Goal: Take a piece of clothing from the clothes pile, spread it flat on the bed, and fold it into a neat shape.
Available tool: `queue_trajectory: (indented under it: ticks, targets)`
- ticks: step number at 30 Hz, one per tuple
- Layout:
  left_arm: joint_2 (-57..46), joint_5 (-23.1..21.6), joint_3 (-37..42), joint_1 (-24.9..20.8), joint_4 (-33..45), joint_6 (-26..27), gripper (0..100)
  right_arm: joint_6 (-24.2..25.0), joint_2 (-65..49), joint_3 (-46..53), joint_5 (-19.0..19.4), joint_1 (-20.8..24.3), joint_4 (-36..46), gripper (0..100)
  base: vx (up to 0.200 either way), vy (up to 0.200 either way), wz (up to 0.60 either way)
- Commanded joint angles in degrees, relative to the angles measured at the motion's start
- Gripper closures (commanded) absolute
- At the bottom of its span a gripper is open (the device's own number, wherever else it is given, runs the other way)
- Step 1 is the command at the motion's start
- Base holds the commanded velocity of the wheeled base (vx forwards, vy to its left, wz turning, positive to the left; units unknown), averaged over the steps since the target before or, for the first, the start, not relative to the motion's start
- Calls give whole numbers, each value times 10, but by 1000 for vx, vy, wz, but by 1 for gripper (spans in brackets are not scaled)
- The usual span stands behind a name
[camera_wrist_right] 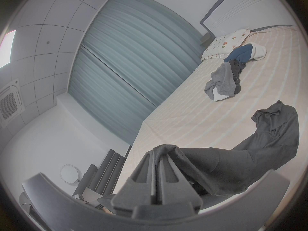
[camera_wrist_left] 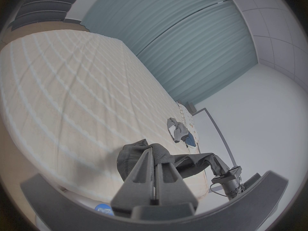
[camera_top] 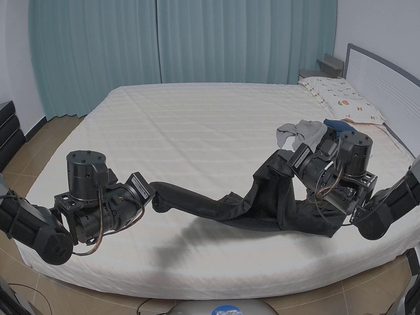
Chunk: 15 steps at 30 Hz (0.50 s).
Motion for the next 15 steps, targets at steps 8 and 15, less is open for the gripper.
queue_trajectory:
  ticks: [8,15]
  targets:
    - [-49,19,55,-75,0,5,100,0,-133,132,-1,23,-1,100,-200,0,0]
    - [-127,64,42,-78,68,29,100,-3,-257,170,-6,27,50,100,-200,0,0]
